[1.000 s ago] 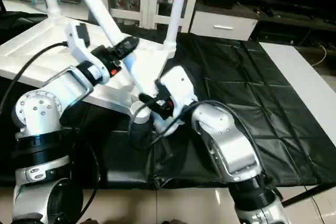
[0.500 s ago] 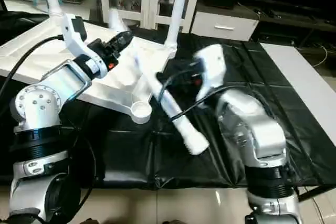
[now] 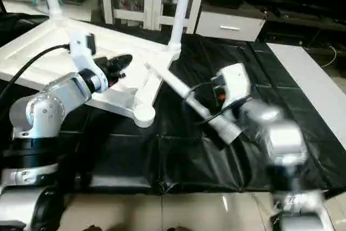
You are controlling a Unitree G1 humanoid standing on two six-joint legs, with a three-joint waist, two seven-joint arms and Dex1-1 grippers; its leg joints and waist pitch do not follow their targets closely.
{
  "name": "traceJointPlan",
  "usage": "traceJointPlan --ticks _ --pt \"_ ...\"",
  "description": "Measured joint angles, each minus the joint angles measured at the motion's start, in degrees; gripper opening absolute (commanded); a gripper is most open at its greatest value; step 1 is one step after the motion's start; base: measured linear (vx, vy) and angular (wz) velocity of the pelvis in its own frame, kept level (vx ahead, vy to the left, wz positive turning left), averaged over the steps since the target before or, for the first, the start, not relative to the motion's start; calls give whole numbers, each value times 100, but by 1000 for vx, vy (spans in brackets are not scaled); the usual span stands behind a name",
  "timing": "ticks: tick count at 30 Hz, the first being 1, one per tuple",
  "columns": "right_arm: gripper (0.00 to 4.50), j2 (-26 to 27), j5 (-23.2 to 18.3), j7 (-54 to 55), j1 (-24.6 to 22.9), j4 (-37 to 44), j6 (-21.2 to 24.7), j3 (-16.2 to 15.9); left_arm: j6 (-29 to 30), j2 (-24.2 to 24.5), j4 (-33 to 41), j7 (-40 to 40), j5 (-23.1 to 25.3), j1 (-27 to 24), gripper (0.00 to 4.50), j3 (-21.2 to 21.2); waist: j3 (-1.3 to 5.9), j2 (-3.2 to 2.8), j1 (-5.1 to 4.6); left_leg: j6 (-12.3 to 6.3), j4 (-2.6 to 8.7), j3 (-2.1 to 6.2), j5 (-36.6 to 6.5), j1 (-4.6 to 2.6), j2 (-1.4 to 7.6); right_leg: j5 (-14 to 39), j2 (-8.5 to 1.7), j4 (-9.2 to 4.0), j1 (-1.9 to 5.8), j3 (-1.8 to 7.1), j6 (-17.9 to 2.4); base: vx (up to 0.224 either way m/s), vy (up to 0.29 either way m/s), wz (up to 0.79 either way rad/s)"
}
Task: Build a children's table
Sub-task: Pick table leg
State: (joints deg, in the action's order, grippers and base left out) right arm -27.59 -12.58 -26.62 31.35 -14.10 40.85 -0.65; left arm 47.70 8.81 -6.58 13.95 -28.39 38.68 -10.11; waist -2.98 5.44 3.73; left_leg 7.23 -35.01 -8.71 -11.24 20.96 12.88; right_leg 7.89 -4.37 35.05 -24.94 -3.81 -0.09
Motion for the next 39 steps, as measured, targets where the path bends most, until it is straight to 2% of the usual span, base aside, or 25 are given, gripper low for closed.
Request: traceJointPlan --ticks 2,4,5,6,13,20,25,30,31,35,39 --pt "447 -46 306 -228 126 -953 -485 -287 1 38 13 129 1 -53 110 74 2 -10 -9 0 -1 1 0 1 3 -5 2 0 0 -4 -9 0 0 0" --pt "447 89 556 -384 255 -1876 -1257 -519 -2 73 18 212 1 -66 110 127 -4 -53 -27 0 -11 -2 0 11 2 -12 0 0 -10 -2 -20 0 0 0" --pt "447 180 743 -394 381 -2413 -1831 -634 -5 84 15 230 6 -74 110 161 -8 -89 -44 -2 -19 -6 -1 12 2 -15 -3 5 -13 1 -24 0 0 0" --pt "447 219 810 -451 535 -2757 -2066 -668 -14 87 8 250 14 -73 110 194 -6 -104 -65 -2 -20 -9 -1 10 1 -15 -2 8 -13 4 -24 0 0 0" --pt "447 377 1006 -625 1147 -4461 -2609 -669 -54 183 -45 339 64 -138 110 257 2 -101 -58 -2 -20 -6 -1 2 8 -17 2 21 -9 -3 -28 0 0 0" --pt "447 392 1123 -791 1461 -5271 -3194 -652 -22 344 133 336 100 -330 110 210 -1 -74 -36 -2 -42 -6 -1 9 8 -18 -3 25 -10 -3 -30 0 0 0" --pt "447 393 1302 -870 1661 -5469 -3319 -681 -18 414 203 339 100 -329 110 200 -1 -76 -37 -2 -42 -6 -1 13 8 -19 -3 28 -15 -3 -32 0 0 0" --pt "409 393 1376 -956 1959 -5503 -3323 -759 -17 453 203 405 102 -328 99 210 -1 -76 -40 -3 -43 -7 -1 12 8 -18 -3 28 -16 -3 -32 0 0 0" --pt "387 394 1376 -983 1997 -5566 -3292 -761 -17 455 203 409 102 -328 99 212 -1 -76 -41 -3 -42 -6 -1 12 8 -18 -3 28 -16 -3 -32 0 0 0" --pt "360 424 1324 -1176 2042 -5753 -2877 -636 16 481 206 445 101 -328 99 211 -1 -76 -28 -3 -42 -6 -1 13 8 -17 -3 25 -15 -3 -33 0 0 0" --pt "330 444 1285 -1213 2046 -5854 -2659 -494 60 477 207 456 99 -327 99 220 -1 -75 -32 -3 -43 -7 -1 11 9 -17 -3 27 -13 -3 -33 0 0 0"
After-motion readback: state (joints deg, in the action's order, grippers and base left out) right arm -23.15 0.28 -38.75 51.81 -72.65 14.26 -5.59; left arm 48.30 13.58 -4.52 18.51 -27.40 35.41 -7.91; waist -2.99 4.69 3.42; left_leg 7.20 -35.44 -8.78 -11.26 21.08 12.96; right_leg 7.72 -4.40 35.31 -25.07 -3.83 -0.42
